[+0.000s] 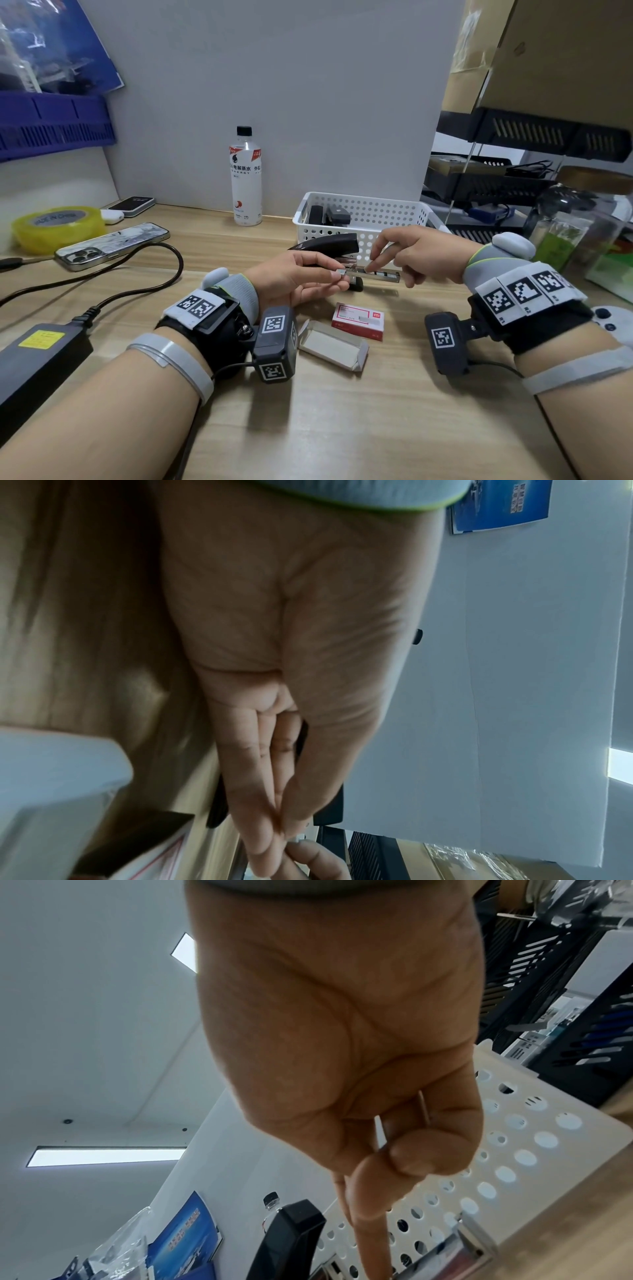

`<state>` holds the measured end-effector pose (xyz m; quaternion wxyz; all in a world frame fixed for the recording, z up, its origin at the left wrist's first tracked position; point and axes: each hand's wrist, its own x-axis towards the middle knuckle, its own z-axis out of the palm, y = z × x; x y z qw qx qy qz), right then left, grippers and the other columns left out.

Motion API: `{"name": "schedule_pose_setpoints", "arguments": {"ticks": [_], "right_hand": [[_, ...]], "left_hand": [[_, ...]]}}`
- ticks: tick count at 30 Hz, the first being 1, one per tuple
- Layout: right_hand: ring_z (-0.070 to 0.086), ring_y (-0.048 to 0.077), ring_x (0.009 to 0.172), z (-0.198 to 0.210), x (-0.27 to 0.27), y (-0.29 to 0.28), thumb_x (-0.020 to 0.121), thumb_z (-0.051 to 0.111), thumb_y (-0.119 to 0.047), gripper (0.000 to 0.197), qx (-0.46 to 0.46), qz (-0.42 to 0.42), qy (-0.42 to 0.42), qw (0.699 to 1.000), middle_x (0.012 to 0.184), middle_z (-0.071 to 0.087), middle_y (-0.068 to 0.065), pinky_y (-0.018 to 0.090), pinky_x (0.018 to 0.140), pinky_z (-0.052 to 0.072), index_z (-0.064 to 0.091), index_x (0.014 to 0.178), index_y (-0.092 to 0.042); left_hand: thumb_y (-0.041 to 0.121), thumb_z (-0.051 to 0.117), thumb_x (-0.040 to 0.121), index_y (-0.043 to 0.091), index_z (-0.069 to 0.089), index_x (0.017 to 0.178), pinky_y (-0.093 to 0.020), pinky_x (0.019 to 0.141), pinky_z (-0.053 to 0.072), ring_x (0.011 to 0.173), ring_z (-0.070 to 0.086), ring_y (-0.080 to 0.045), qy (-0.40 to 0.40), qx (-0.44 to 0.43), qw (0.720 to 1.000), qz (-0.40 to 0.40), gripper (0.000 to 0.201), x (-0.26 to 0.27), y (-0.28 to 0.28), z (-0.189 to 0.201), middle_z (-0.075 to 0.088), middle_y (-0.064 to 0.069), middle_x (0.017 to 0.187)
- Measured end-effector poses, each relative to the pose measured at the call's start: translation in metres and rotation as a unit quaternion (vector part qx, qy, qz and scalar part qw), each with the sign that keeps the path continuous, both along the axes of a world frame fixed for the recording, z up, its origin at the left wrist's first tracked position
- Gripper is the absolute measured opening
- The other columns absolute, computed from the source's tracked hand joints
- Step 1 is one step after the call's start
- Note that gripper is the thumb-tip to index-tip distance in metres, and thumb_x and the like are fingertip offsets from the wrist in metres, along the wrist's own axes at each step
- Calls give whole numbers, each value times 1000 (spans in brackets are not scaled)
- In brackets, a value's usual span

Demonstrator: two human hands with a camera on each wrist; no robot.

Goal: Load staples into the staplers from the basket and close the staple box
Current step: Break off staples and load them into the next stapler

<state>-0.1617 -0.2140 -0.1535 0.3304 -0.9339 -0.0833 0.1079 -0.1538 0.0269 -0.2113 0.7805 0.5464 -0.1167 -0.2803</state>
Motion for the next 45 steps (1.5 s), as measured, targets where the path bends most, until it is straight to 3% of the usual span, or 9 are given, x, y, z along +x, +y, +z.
{"name": "schedule_pose_setpoints", "arguments": {"ticks": [7,12,19,28,35,37,40,42,45], "right_hand": [[59,17,54,3,-2,2,86,36,5,35,-44,-28,-14,999,96,79,-11,25,52,46,62,103,-12],[63,13,60,7,-7,7,87,51,2,28,-47,19,-112,992,94,78,-3,22,58,51,67,101,-16],[63,6,67,4,-15,32,81,79,-32,19,-78,134,-105,982,88,75,-4,26,66,51,70,97,-26],[66,11,62,3,-16,37,81,80,-28,14,-17,107,-135,985,78,76,1,30,64,57,70,88,-20],[72,20,75,2,-5,25,83,78,-22,6,3,86,-182,980,81,77,0,29,71,57,76,88,-21],[70,19,68,1,1,17,83,80,-18,8,28,58,-195,979,80,77,2,27,67,55,76,90,-17],[68,11,63,-2,9,6,82,81,-18,12,32,11,-179,983,79,78,2,18,60,49,76,91,-13],[67,9,63,-5,14,3,81,82,-19,11,24,-6,-155,988,79,78,1,17,59,47,76,89,-13],[68,9,66,-11,18,1,81,81,-20,7,4,-23,-136,990,77,78,-3,20,65,46,77,86,-17]], "left_hand": [[-12,57,88,-9,64,107,-27,80,60,94,73,-31,4,-1,1000,-11,20,-3,0,3,71,-28,105],[-5,68,76,0,74,95,-25,76,61,86,74,-24,-23,22,999,-1,21,-5,-2,3,73,-21,96],[1,72,74,5,67,94,-31,79,61,83,74,-23,-72,28,997,4,21,-6,-6,3,74,-15,92],[3,78,69,4,67,90,-35,84,59,89,73,-28,-106,10,994,28,23,-1,-5,2,72,-19,93],[13,73,78,8,65,94,-35,83,58,85,75,-25,-99,12,994,45,19,0,1,6,74,-20,100],[20,72,81,14,64,90,-26,66,61,69,74,-17,-101,16,991,81,13,1,8,11,75,-11,89],[25,70,86,17,62,82,-15,45,45,50,57,-6,-131,-7,972,197,12,8,20,15,63,3,68],[26,73,85,21,61,76,-19,52,40,55,49,-7,-149,-16,949,278,16,15,28,13,53,7,64],[27,77,81,24,63,74,-29,72,41,71,51,-8,-177,18,922,345,16,25,31,0,60,15,65]]}}
